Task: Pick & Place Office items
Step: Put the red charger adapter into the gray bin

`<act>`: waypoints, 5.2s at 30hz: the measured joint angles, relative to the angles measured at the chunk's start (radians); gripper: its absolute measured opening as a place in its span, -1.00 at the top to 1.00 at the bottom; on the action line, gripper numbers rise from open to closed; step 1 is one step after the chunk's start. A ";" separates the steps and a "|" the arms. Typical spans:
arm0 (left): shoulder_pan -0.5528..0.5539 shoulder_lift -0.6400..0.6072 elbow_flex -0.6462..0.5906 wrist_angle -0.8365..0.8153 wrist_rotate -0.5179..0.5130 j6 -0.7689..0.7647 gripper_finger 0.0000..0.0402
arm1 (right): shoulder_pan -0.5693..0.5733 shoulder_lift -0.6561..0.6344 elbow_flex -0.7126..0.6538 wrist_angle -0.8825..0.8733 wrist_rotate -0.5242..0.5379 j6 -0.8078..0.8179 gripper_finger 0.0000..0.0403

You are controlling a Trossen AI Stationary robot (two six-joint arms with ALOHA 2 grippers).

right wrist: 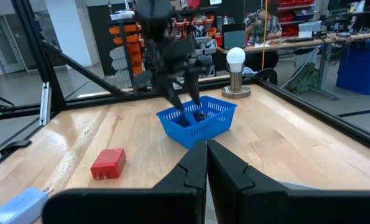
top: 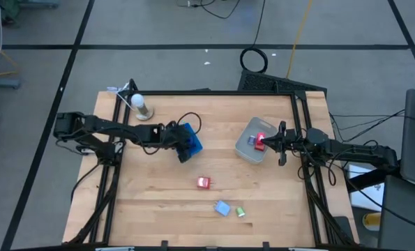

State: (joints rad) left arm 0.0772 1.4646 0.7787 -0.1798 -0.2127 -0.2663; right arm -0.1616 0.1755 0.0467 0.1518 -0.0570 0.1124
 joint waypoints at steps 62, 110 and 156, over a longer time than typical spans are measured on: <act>-0.142 -1.228 -0.659 0.077 -0.263 -0.060 0.95 | 0.193 0.693 0.261 0.288 -0.042 0.156 0.89; -0.142 -1.131 -0.659 0.079 -0.285 -0.114 0.88 | 0.350 1.756 1.136 -0.089 0.031 0.111 -0.97; -0.143 -1.131 -0.659 0.069 -0.282 -0.100 0.88 | 0.392 1.776 1.134 0.025 0.050 -0.013 -0.01</act>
State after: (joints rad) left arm -0.0658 0.3340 0.1196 -0.1109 -0.4950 -0.3664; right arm 0.2308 1.9517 1.1805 0.1771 -0.0073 0.0993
